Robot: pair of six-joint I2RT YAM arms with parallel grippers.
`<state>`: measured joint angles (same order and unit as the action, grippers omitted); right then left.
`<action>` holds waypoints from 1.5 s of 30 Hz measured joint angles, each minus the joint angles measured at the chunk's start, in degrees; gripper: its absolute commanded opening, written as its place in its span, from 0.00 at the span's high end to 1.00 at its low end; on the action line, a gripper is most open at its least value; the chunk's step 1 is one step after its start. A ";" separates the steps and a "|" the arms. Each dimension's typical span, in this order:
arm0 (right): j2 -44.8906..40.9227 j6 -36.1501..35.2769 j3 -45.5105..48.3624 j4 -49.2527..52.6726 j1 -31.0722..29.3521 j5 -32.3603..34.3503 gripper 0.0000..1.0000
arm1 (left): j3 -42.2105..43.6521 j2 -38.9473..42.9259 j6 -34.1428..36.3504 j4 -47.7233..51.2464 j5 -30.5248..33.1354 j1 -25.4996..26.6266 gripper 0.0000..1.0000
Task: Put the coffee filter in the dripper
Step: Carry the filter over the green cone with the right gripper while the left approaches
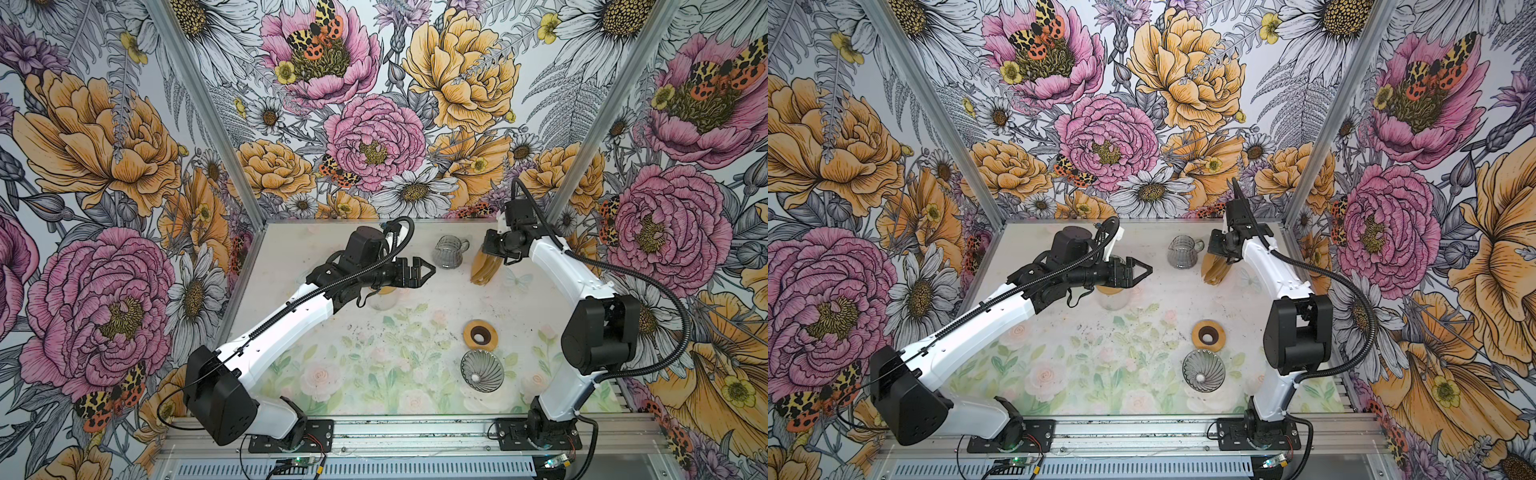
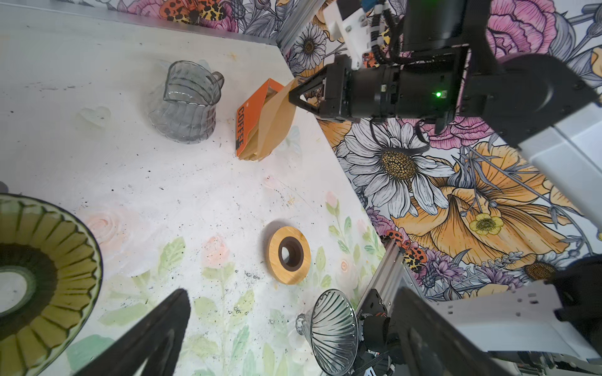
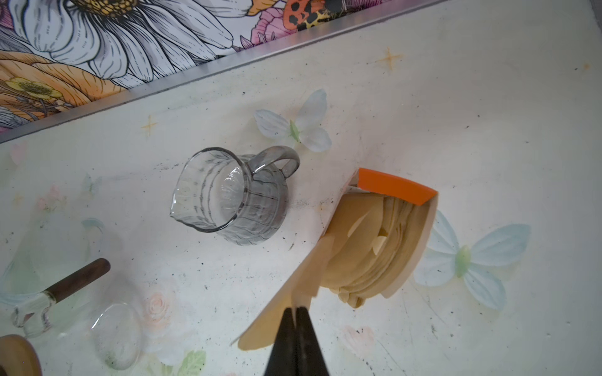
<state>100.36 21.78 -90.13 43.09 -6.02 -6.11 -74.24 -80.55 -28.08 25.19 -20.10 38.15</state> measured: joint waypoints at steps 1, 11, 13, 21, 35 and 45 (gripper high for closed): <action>-0.55 0.07 0.00 0.02 -0.33 -0.09 0.95 | 0.00 0.00 0.02 0.09 1.05 0.22 0.01; -2.12 0.24 -0.17 3.87 -6.69 -2.93 0.95 | -0.57 -0.02 0.44 2.05 7.56 2.99 0.01; -2.12 0.24 -1.11 5.73 -8.04 -3.65 0.94 | -1.20 -0.02 0.66 2.75 8.57 2.99 0.01; -2.05 -1.29 -14.21 14.08 -15.08 -7.30 0.94 | -2.43 2.25 0.59 5.35 12.41 1.40 0.01; 7.17 -3.43 -29.97 23.19 -25.44 -16.28 0.93 | 2.73 12.90 -0.07 5.51 11.78 -7.91 0.01; 16.90 -1.75 -40.28 25.27 -26.43 -20.28 0.90 | 4.76 14.97 0.00 6.99 9.05 -10.05 0.01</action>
<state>117.25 20.03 -130.41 68.36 -32.45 -26.39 -69.47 -65.58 -28.08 32.18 -11.05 28.10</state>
